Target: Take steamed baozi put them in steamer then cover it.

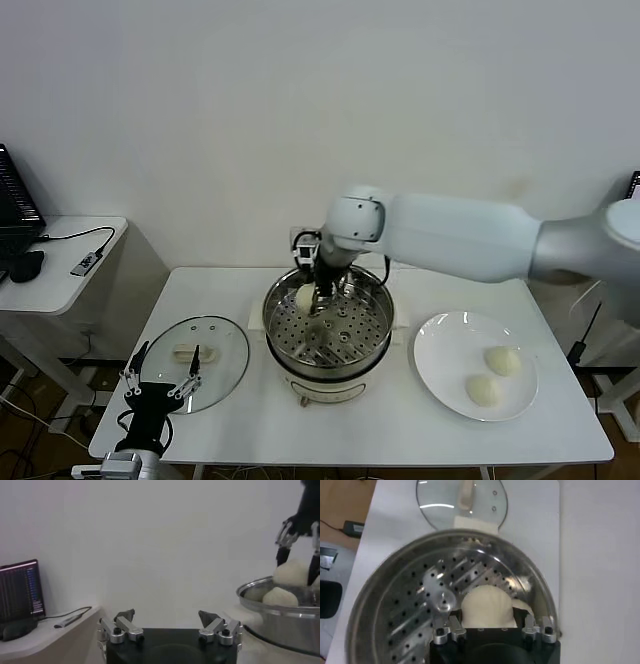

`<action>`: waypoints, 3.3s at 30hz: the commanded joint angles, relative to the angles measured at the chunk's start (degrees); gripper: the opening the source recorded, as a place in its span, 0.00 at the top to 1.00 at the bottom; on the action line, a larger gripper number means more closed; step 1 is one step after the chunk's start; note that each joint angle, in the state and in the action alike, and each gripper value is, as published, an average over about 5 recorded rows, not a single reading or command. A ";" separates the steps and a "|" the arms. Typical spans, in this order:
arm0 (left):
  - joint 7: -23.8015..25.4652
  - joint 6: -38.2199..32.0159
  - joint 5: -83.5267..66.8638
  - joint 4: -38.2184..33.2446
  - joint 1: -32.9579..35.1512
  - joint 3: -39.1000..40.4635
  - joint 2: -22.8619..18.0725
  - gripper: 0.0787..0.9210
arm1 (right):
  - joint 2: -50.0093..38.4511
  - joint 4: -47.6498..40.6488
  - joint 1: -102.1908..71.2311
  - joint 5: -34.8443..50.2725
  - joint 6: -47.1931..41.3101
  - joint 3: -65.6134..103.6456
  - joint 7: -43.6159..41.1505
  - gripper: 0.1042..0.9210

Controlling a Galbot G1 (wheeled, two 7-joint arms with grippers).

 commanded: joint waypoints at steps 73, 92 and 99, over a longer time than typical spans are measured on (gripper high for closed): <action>0.33 0.90 3.05 -0.18 1.18 1.31 -1.85 0.12 | -52.85 18.44 -55.98 -46.73 21.15 47.63 -16.23 0.12; 0.29 0.70 3.24 0.12 1.59 1.03 -2.25 0.12 | -46.18 12.49 -54.96 -49.03 21.03 45.12 -14.22 0.16; 0.31 0.70 3.23 0.31 1.38 1.09 -2.31 0.12 | -45.83 11.89 -54.77 -48.95 21.09 45.07 -14.46 0.28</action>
